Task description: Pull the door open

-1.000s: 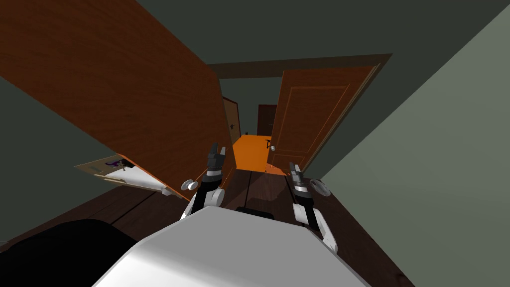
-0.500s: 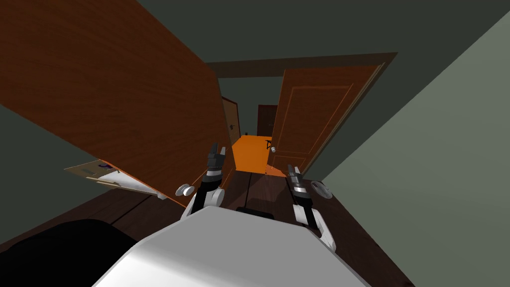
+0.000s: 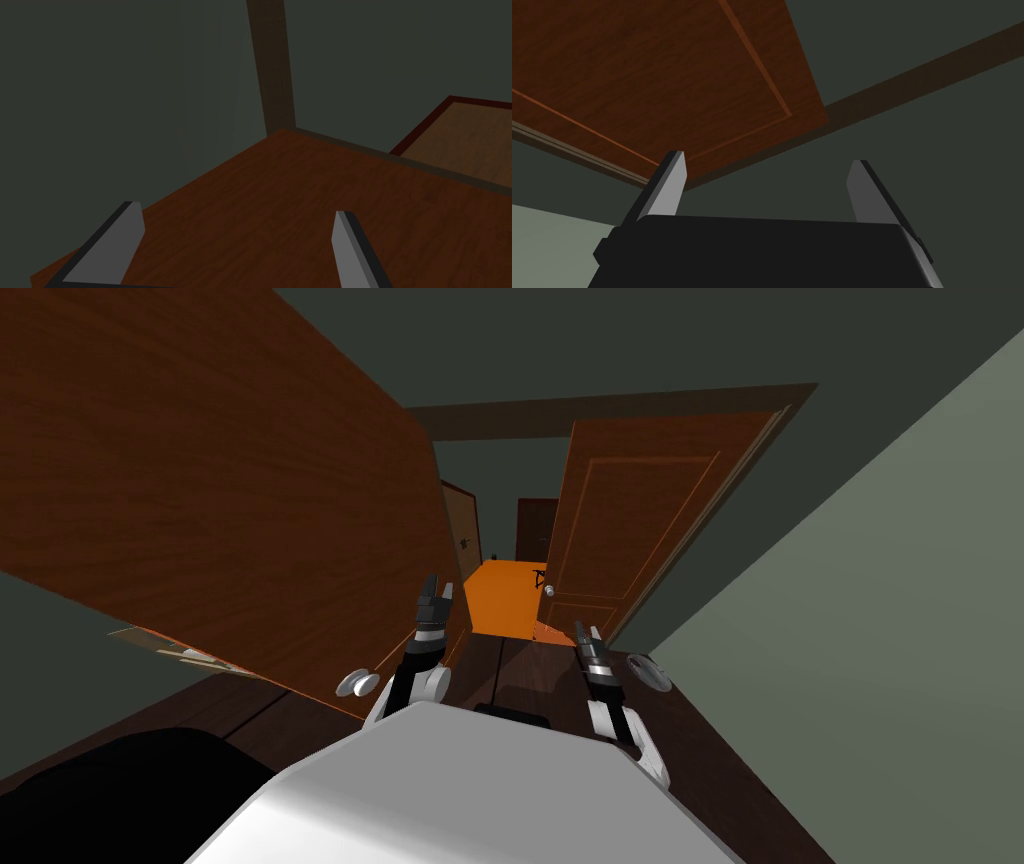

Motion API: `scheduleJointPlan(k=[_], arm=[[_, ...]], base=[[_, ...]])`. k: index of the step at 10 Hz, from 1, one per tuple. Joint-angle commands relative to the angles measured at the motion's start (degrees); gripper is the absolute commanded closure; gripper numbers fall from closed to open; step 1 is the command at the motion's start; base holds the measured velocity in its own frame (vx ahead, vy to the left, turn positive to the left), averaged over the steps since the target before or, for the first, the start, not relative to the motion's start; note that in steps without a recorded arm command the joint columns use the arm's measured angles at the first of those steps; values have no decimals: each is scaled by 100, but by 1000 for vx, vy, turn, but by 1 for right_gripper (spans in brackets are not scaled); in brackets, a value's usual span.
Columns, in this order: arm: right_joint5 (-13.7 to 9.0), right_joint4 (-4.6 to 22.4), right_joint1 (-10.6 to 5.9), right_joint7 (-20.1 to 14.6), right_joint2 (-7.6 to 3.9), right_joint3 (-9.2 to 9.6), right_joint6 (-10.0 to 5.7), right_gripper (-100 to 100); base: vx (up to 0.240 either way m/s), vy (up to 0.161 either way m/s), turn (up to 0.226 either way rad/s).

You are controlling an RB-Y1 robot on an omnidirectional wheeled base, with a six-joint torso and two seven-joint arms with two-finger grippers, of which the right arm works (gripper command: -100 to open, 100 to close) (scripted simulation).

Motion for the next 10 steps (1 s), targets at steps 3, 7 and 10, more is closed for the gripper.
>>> scheduleJointPlan(k=[3,7,10], arm=[[150,583,-196,375,-30,-133,-114,-100],[316,1171,-386,767,-47,-267,-221,-100],[437,1601,-525,1054,-55,-364,-299,-100]], base=[[99,20,-7],[101,9,-7],[93,14,-9]])
